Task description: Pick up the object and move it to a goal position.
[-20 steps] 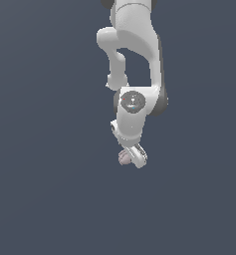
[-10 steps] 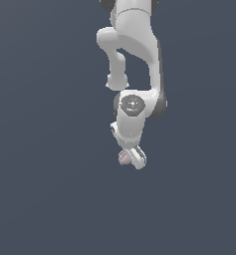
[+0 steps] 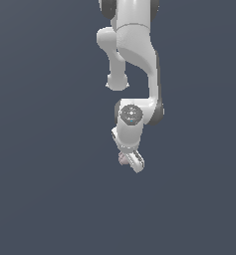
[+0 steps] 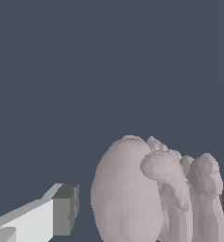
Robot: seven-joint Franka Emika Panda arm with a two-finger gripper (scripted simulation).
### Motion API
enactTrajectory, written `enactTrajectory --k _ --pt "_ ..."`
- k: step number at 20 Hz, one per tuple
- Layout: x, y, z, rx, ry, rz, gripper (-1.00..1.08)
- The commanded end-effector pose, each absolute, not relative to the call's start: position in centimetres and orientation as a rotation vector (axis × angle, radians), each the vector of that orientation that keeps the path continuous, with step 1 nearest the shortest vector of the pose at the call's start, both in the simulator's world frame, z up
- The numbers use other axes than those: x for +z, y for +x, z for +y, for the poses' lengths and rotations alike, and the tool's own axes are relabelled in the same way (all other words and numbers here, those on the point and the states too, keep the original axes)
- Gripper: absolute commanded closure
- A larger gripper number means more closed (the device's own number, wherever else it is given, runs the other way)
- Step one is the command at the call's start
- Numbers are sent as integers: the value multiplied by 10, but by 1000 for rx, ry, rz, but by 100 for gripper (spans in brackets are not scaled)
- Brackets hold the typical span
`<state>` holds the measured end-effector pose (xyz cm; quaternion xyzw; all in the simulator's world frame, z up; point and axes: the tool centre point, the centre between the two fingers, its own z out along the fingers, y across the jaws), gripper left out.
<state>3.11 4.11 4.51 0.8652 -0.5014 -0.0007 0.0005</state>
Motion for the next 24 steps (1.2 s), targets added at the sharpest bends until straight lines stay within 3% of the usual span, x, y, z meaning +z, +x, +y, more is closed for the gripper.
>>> enactTrajectory --k 1,15,24 --pt "45 32 41 0 2718 -1575 108" --pt "48 31 39 1 2718 -1575 108" --pt "80 14 12 0 2719 -1576 108"
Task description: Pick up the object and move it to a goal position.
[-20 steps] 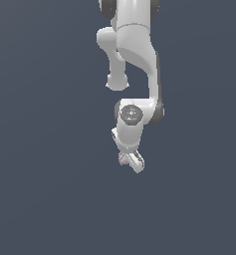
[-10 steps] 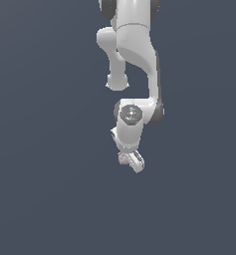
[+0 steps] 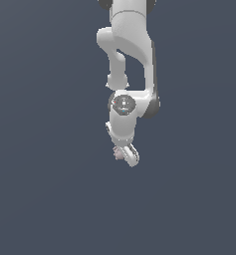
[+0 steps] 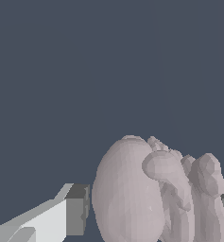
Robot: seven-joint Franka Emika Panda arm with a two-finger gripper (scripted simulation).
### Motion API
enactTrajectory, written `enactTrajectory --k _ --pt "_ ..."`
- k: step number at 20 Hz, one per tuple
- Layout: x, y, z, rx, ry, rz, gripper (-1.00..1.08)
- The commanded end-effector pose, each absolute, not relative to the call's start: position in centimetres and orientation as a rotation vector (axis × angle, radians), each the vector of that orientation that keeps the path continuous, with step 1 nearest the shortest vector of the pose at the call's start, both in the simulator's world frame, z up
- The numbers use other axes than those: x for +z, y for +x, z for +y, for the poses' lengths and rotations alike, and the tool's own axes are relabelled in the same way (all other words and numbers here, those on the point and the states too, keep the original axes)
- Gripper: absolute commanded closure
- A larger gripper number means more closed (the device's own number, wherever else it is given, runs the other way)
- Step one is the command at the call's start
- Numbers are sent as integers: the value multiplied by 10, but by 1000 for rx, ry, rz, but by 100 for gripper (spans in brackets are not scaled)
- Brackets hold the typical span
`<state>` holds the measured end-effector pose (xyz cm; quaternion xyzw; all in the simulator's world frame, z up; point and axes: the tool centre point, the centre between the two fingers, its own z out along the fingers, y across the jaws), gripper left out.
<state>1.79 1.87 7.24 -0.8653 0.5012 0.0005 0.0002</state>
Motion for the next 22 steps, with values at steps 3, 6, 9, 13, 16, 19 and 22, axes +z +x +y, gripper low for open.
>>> enactTrajectory --k 3,6,9,13,16,19,22 --pt "99 5 -3 1 -2716 1575 108" --pt "121 -5 -21 2 -2716 1575 108" --pt "141 -15 -38 2 -2716 1575 108" --pt "162 -24 -55 2 -2716 1575 108" --pt "174 -29 -64 2 -2716 1575 108" --pt "181 -31 -70 1 -2717 1575 108" --pt "184 -32 -73 1 -2718 1575 108"
